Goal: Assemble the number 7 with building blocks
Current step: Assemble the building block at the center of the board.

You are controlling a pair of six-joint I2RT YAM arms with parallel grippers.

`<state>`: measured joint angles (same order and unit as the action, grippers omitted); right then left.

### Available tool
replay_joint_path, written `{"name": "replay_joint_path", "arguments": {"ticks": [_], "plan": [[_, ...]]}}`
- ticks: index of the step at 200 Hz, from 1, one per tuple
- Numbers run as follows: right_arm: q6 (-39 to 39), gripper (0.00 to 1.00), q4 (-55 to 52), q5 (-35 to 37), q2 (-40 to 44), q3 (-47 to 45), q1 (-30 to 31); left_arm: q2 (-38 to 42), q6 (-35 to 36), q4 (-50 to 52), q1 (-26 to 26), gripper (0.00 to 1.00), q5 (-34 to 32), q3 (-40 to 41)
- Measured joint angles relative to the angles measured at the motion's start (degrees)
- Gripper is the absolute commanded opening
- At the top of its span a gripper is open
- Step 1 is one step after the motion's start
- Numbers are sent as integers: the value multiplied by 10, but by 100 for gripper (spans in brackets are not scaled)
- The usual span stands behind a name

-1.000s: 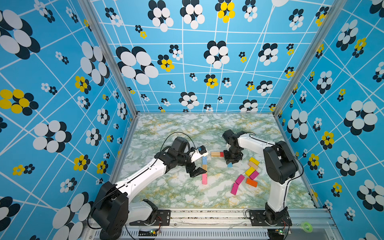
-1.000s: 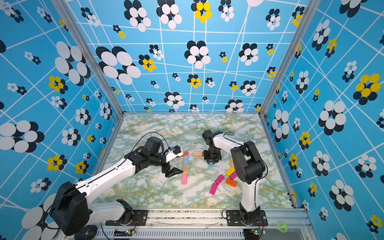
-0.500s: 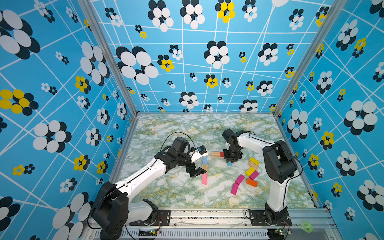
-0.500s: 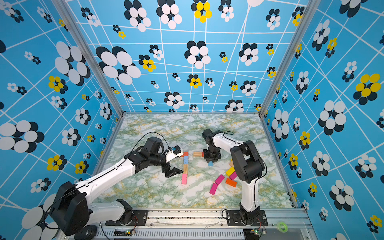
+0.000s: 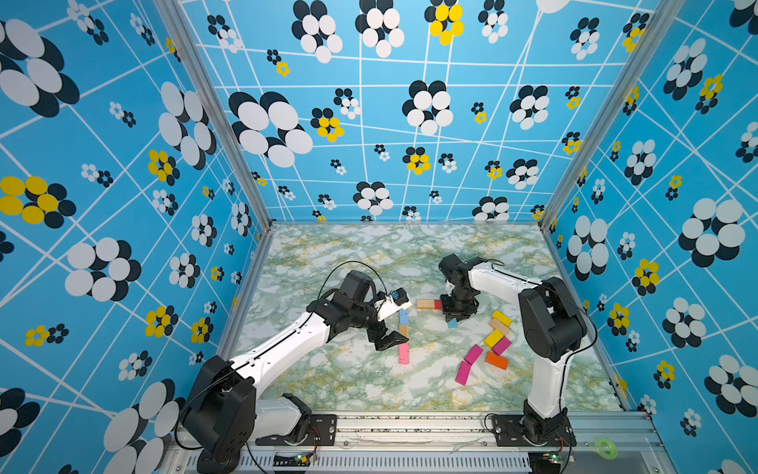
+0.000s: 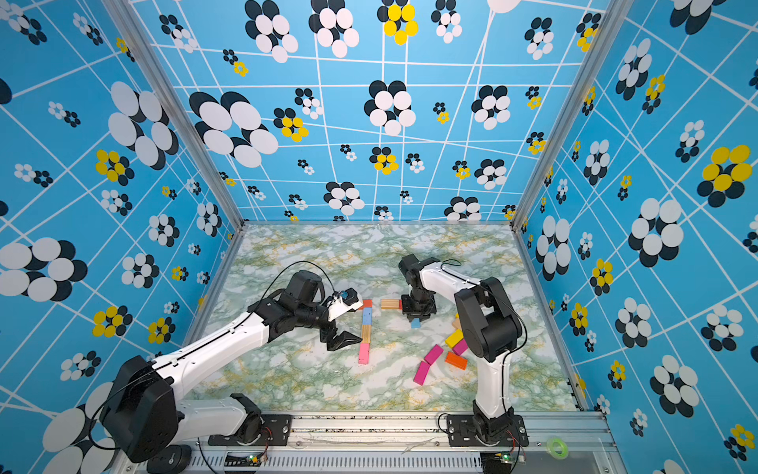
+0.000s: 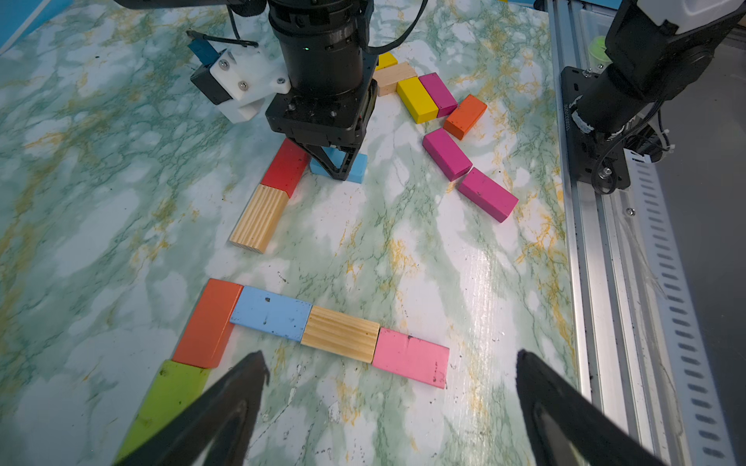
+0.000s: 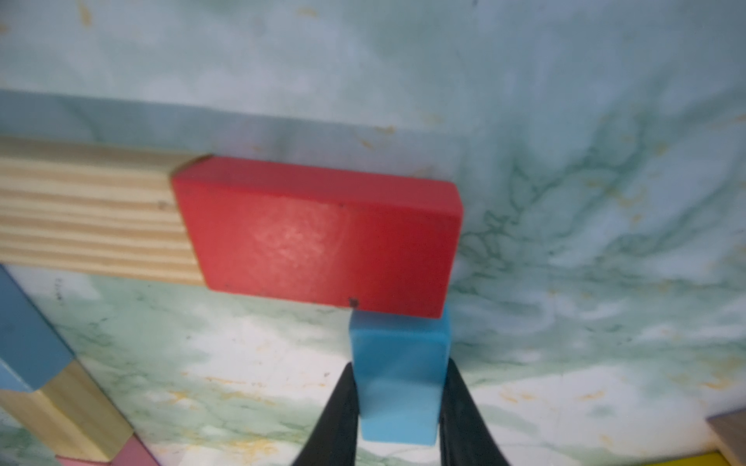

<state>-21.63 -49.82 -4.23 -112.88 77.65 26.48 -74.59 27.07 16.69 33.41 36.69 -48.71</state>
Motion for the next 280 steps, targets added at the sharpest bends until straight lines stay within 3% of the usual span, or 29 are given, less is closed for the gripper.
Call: {"name": "replay_joint_path", "arguments": {"ticks": [280], "plan": [[0,17,-2,0,-1,2,0,-10,0,0,1,99,2,0]]}}
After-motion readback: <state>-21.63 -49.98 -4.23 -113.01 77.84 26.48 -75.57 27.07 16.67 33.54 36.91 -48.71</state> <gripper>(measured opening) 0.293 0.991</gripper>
